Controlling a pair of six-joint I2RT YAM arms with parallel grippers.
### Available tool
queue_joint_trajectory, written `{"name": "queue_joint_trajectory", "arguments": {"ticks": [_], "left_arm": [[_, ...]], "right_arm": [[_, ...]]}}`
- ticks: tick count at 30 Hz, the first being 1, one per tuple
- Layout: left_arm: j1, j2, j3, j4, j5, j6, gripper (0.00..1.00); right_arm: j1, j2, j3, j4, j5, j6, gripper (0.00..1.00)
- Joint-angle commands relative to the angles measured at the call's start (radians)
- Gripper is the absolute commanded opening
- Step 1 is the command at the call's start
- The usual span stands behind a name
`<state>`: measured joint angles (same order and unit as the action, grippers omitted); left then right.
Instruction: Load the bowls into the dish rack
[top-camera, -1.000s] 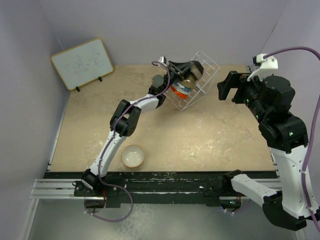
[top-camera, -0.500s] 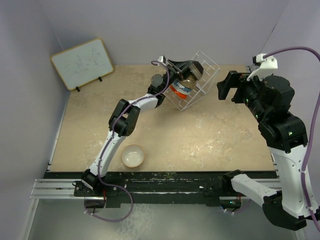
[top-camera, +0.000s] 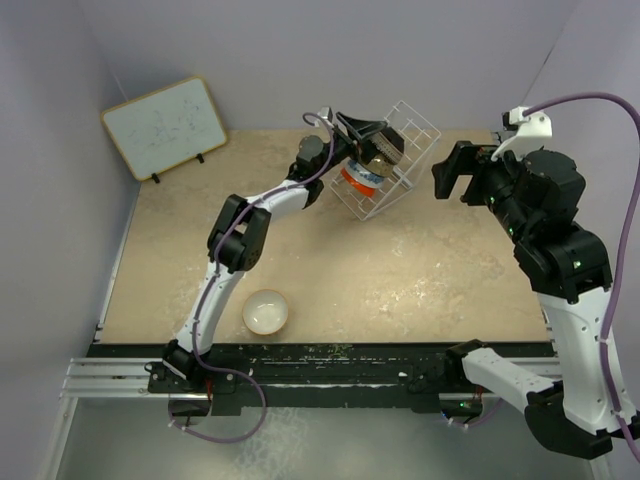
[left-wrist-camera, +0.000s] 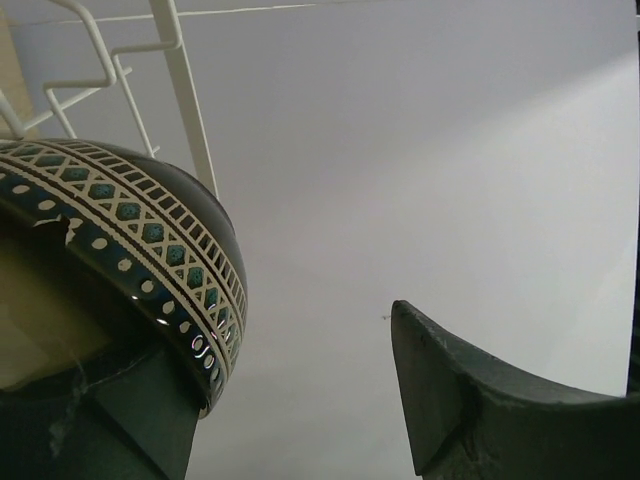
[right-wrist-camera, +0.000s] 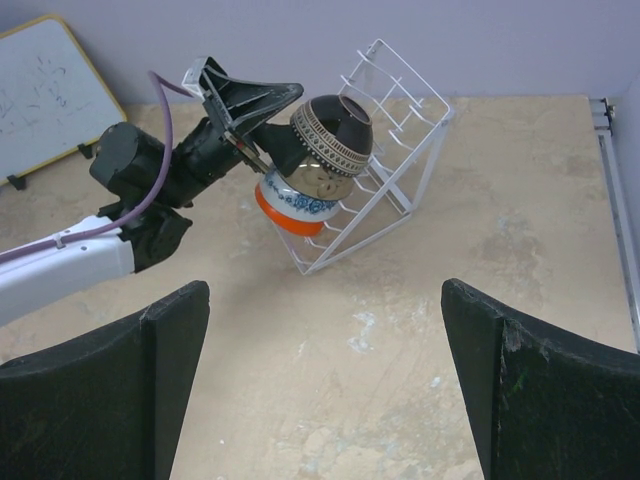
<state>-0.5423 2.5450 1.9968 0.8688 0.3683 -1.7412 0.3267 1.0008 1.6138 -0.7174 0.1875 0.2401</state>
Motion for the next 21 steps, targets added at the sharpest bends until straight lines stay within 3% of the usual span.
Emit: {"name": "queue_joint_trajectory", "arguments": {"ticks": [1,21], "left_arm": [[0.015,-0.047,-0.046,-0.119,0.048,0.087,0.74],[0.075,-0.218,-0.269,-0.131,0.118,0.209,0.83]], "right_arm": [[-0.003,-0.004,-0.001,0.057,-0.02,-0.001,1.0],[-0.003,-0.022,-0.048,0.093,-0.047,0.02,1.0]]}}
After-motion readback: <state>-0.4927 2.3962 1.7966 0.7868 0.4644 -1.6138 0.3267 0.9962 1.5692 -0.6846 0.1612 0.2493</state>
